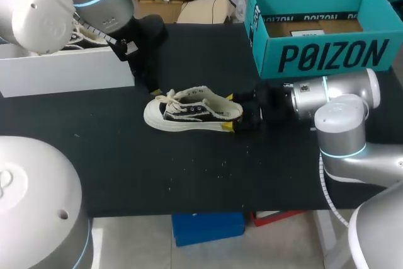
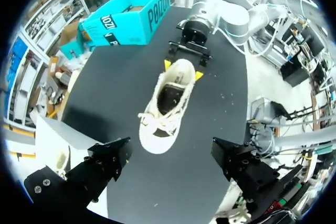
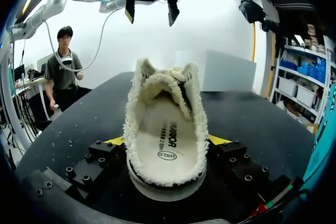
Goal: Take the shoe out of the shoebox, open the shoe tongue, remove and reinsert the insole, then place the shoe into the shoebox
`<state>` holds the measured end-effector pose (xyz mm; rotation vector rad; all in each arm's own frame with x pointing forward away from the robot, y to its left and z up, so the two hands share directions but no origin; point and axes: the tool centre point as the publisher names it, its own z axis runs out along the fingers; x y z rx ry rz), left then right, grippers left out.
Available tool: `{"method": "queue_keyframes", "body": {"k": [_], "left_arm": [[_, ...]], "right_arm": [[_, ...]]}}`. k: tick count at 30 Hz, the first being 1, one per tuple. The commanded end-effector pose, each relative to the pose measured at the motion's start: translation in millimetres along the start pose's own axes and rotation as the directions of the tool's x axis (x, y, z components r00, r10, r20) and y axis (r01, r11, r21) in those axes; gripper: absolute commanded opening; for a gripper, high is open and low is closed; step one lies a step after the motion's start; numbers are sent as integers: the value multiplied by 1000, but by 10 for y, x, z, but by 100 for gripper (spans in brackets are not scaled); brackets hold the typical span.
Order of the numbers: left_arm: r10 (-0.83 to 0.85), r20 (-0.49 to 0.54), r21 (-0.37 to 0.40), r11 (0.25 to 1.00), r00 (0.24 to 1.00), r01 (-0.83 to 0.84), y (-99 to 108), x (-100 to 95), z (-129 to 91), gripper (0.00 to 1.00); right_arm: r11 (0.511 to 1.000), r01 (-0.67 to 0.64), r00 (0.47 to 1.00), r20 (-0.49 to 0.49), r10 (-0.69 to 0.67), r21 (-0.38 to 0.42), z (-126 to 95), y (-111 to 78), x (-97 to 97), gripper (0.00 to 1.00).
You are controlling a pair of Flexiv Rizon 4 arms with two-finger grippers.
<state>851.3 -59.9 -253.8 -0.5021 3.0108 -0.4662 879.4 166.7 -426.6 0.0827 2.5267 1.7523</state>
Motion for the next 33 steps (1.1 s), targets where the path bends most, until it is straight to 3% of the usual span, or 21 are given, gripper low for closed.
{"method": "queue_keyframes", "body": {"k": [1, 8, 11, 12, 14, 17, 19, 21, 32, 33], "left_arm": [[-21, 1, -58, 998, 1000, 21, -55, -19, 4, 100], [-21, 1, -58, 998, 1000, 21, -55, -19, 4, 100], [-257, 98, -128, 955, 961, 269, -217, -69, 23, 100], [-356, 157, -147, 914, 921, 378, -269, -93, 29, 100], [-531, 130, -138, 826, 837, 546, -344, -125, 10, 100], [-734, 212, -156, 627, 646, 763, -412, -145, 18, 100], [-835, 297, -134, 443, 463, 886, -409, -149, 26, 100], [-898, 235, -125, 351, 371, 928, -412, -130, 32, 100], [-898, 235, -125, 351, 371, 928, -412, -130, 32, 100], [-915, 232, -118, 309, 329, 944, -416, -132, 32, 100]], "right_arm": [[1000, -1, 1000, 1, 1, 0, 17, -12, -9, 0], [1000, -1, 1000, 1, 1, 0, 17, -12, -9, 0], [1000, -1, 1000, 1, 1, 0, 17, -12, -9, 0], [1000, -1, 1000, 1, 1, 0, 17, -12, -9, 0], [1000, -1, 1000, 1, 1, 0, 17, -12, -9, 0], [1000, -1, 1000, 1, 1, 0, 17, -12, -9, 0], [1000, -1, 1000, 1, 1, 0, 17, -12, -9, 0], [1000, -1, 1000, 1, 1, 0, 17, -12, -9, 0], [1000, -1, 1000, 1, 1, 0, 17, -12, -9, 0], [1000, -1, 1000, 1, 1, 0, 17, -12, -9, 0]]}}
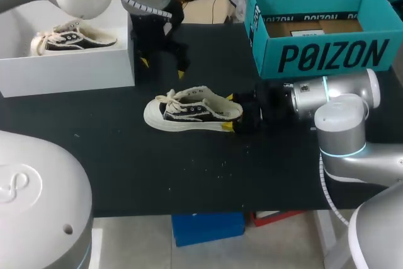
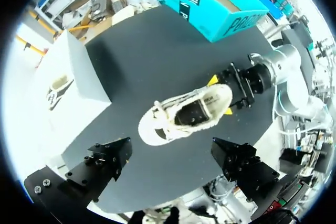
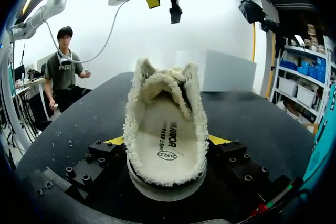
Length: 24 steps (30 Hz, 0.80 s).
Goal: Take the shoe out of the shoebox, open the shoe tongue, remove and reinsert the insole, then place the shoe into the shoebox
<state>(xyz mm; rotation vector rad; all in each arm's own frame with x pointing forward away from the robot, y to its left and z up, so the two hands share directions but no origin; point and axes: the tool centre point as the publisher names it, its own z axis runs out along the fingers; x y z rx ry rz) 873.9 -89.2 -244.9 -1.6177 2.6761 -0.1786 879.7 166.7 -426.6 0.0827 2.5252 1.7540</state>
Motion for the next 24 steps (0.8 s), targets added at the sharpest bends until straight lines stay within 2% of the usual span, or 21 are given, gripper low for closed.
{"method": "queue_keyframes", "body": {"k": [1, 6, 11, 12, 24], "left_arm": [[-487, 53, -76, 869, 872, 489, -65, 49, 2, 100], [-537, 132, -10, 840, 833, 543, -136, 306, 87, 100], [-534, 174, -3, 840, 828, 542, -188, 432, 218, 100], [-530, 212, 6, 841, 821, 541, -198, 464, 256, 100], [-397, 263, -51, 904, 879, 424, -280, 689, 589, 100]], "right_arm": [[1000, -1, 1000, 1, 1, 1, 17, -12, -7, 0], [1000, -1, 1000, 1, 1, 1, 17, -12, -7, 0], [1000, -1, 1000, 1, 1, 1, 17, -12, -7, 0], [1000, -1, 1000, 1, 1, 1, 17, -12, -7, 0], [1000, -1, 1000, 1, 1, 1, 17, -12, -7, 0]]}}
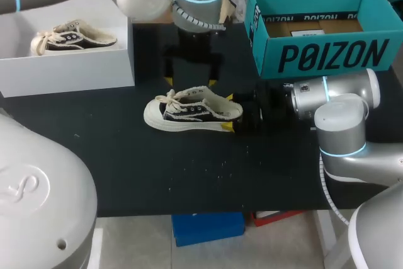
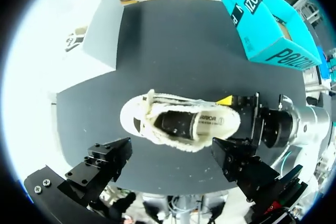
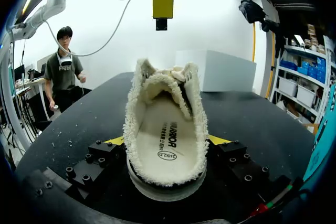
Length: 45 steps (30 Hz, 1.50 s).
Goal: Take the shoe out of the shoebox, open the shoe tongue, remove and reinsert the insole, then place the shoe into the shoebox
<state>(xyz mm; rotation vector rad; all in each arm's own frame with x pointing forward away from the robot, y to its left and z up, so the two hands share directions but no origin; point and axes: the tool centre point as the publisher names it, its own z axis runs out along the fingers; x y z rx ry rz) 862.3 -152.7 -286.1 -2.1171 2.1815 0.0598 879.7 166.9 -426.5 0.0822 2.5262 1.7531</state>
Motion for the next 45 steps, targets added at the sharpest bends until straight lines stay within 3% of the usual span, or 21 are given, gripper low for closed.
{"method": "queue_keyframes", "body": {"k": [1, 15, 32, 33, 35, 37, 39, 45], "left_arm": [[35, 86, -24, 999, 996, -33, -84, 186, 114, 100], [128, 279, -64, 991, 952, -114, -19, 278, 461, 100], [153, 411, -79, 988, 899, -133, -55, 122, 722, 100], [160, 417, -81, 987, 895, -138, -59, 104, 727, 92], [165, 425, -81, 986, 890, -144, -66, 83, 738, 49], [171, 435, -78, 985, 884, -152, -70, 74, 743, 33], [180, 429, -79, 984, 885, -161, -72, 75, 746, 0], [190, 435, -78, 982, 880, -173, -67, 97, 768, 0]], "right_arm": [[1000, -1, 1000, 1, 1, 0, 17, -14, -7, 0], [1000, -1, 1000, 1, 1, 0, 17, -14, -7, 0], [1000, -1, 1000, 1, 1, 0, 17, -14, -7, 0], [1000, -1, 1000, 1, 1, 0, 17, -14, -7, 0], [1000, -1, 1000, 1, 1, 0, 17, -14, -7, 0], [1000, -1, 1000, 1, 1, 0, 17, -14, -7, 0], [1000, -1, 1000, 1, 1, 0, 17, -14, -7, 0], [1000, -1, 1000, 1, 1, 0, 17, -14, -7, 0]]}}
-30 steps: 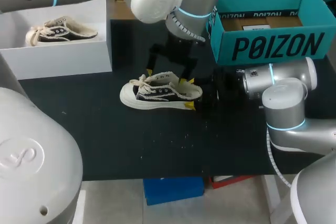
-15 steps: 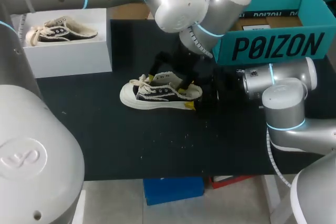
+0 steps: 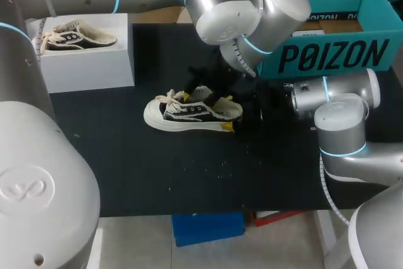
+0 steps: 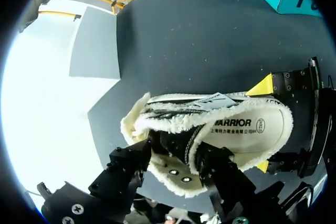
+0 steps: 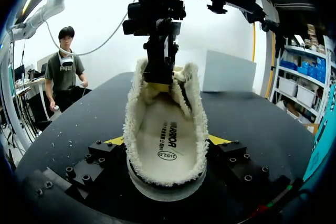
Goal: Take the shoe out of the shoebox, open the shoe tongue, remove and reinsert the insole, then place the shoe into the shoebox
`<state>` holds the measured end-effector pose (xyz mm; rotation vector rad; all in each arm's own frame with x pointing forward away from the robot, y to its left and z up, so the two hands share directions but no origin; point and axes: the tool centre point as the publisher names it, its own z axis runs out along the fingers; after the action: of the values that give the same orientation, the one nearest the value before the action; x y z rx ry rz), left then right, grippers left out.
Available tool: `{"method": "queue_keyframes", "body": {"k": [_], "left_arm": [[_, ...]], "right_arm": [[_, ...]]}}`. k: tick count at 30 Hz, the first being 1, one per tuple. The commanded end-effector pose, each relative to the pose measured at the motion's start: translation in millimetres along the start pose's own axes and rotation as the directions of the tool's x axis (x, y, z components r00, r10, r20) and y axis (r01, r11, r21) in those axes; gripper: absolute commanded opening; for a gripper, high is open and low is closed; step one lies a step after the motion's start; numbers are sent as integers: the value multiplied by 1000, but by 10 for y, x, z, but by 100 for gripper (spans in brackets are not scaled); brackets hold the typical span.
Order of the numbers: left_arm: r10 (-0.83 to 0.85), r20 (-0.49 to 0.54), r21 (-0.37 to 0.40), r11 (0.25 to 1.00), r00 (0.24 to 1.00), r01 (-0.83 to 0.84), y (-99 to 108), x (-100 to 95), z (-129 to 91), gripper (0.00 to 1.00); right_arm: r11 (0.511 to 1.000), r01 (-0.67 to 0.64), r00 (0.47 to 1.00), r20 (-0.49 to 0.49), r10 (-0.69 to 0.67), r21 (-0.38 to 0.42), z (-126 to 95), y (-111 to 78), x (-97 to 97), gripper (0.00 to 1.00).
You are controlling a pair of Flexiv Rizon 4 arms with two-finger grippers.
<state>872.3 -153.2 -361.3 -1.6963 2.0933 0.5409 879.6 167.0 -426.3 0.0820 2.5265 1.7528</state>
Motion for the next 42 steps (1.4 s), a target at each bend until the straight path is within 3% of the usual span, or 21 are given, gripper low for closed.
{"method": "queue_keyframes", "body": {"k": [1, 19, 32, 42], "left_arm": [[5, 2, 1, 1000, 1000, -5, -2, 27, 6, 0], [-55, -92, 53, 997, 994, 60, -58, -54, -182, 0], [-185, -121, 90, 976, 975, 197, 59, -525, -234, 0], [-247, -103, 74, 964, 963, 255, 184, -770, -70, 0]], "right_arm": [[1000, -1, 1000, 1, 1, 0, 16, -16, -8, 0], [1000, -1, 1000, 1, 1, 0, 16, -16, -8, 0], [1000, -1, 1000, 1, 1, 0, 16, -16, -8, 0], [1000, -1, 1000, 1, 1, 0, 16, -16, -8, 0]]}}
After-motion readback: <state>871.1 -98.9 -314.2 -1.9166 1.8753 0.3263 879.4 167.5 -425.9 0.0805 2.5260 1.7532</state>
